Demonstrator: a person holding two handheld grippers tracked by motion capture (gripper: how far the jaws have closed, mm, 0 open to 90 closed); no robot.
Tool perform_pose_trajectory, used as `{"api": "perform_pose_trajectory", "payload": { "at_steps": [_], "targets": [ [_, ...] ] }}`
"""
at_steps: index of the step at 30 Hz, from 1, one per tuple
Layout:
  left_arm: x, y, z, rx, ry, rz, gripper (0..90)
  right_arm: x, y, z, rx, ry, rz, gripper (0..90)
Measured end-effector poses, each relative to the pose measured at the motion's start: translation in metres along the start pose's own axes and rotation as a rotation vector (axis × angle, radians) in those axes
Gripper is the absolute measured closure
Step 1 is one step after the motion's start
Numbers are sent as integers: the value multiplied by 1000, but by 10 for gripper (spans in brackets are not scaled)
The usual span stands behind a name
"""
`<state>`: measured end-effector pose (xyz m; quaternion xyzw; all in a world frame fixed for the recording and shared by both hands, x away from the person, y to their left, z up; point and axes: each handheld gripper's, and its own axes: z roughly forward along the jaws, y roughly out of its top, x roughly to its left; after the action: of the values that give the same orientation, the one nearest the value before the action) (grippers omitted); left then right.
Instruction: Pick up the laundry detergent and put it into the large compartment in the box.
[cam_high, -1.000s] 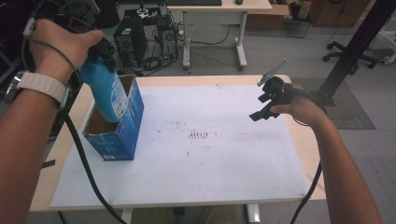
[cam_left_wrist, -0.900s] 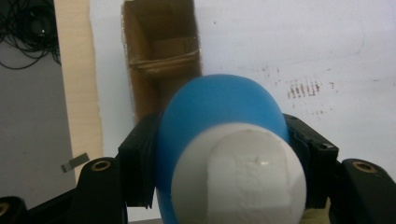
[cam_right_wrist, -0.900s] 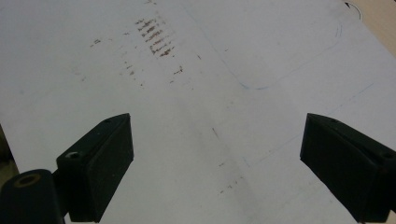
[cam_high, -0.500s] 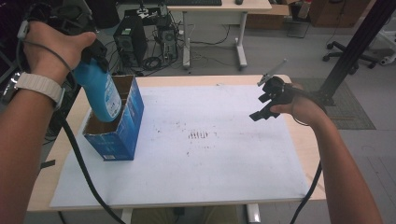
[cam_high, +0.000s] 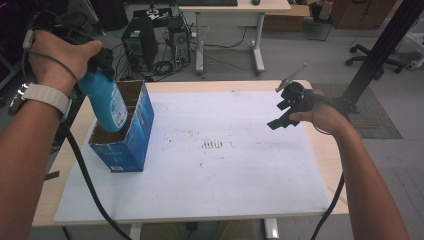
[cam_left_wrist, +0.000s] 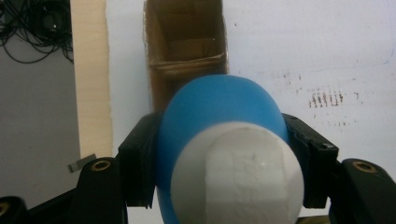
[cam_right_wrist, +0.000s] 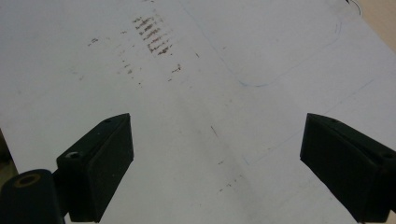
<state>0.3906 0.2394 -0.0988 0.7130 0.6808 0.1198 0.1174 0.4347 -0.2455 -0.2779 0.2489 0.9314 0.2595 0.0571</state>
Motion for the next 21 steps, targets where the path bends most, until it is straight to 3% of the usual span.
{"api": "perform_pose_trajectory", "payload": {
  "at_steps": [16,21],
  "targets": [
    [5,2,23,13,12,11,373,-1,-2,0,4,-1,6,97],
    [4,1,33,20,33,22,373,-1,-4,1,13,0,10,97]
  ]
}}
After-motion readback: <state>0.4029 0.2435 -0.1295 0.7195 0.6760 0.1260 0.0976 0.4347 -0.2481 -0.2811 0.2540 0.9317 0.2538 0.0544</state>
